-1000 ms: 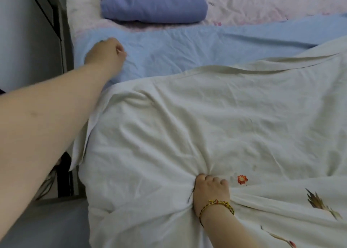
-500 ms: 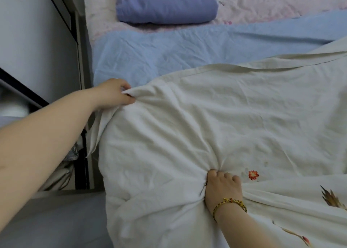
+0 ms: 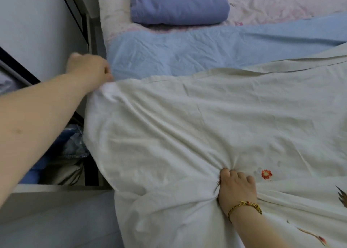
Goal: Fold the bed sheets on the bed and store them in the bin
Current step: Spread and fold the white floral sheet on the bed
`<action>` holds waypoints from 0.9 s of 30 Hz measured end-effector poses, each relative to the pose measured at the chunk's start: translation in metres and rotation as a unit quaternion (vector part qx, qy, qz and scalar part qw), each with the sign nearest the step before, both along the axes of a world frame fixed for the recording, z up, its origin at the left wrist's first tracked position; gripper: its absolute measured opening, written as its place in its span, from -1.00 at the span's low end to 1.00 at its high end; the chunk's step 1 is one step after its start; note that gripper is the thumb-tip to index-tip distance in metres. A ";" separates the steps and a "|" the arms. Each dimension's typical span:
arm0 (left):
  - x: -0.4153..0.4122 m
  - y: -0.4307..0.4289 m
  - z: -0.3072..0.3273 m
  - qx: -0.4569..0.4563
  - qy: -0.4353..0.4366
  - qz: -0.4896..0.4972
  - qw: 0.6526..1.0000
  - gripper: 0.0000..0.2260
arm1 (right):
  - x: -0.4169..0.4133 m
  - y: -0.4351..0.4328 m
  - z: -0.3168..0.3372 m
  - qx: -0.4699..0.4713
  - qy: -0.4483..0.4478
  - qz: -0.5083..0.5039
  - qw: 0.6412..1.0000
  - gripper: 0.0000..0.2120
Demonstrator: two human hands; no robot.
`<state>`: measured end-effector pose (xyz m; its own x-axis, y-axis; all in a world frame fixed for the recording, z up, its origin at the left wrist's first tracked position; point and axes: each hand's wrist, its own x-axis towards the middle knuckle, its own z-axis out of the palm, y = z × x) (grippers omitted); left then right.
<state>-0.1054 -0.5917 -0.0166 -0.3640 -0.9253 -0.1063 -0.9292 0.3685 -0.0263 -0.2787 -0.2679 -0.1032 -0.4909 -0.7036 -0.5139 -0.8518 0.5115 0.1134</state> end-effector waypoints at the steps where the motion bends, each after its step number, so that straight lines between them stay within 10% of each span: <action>1: 0.003 0.000 -0.003 -0.059 -0.003 0.012 0.998 -0.82 | 0.001 0.000 0.000 -0.005 0.001 -0.001 1.000 -0.65; 8: 0.001 0.122 -0.015 0.109 0.314 -0.024 0.943 -0.60 | 0.002 0.000 0.002 -0.017 0.007 0.005 1.000 -0.64; 13: 0.017 0.252 -0.048 0.295 0.146 -0.134 0.935 -0.15 | -0.002 0.000 0.004 -0.014 0.013 0.021 1.000 -0.65; 22: 0.040 0.253 -0.049 0.269 0.221 -0.051 0.936 -0.83 | -0.038 0.017 0.061 -0.130 -0.304 -0.100 0.939 -0.87; 27: 0.064 0.231 -0.037 0.257 0.262 0.022 0.930 -0.72 | -0.047 0.017 0.088 0.028 -0.126 0.058 0.990 -0.77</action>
<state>-0.0419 -0.3609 -0.0539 -0.4540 -0.8164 -0.3568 -0.7789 0.1693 0.6038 -0.3255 -0.2507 -0.0150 -0.2594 -0.7151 -0.6491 -0.9096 0.4068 -0.0845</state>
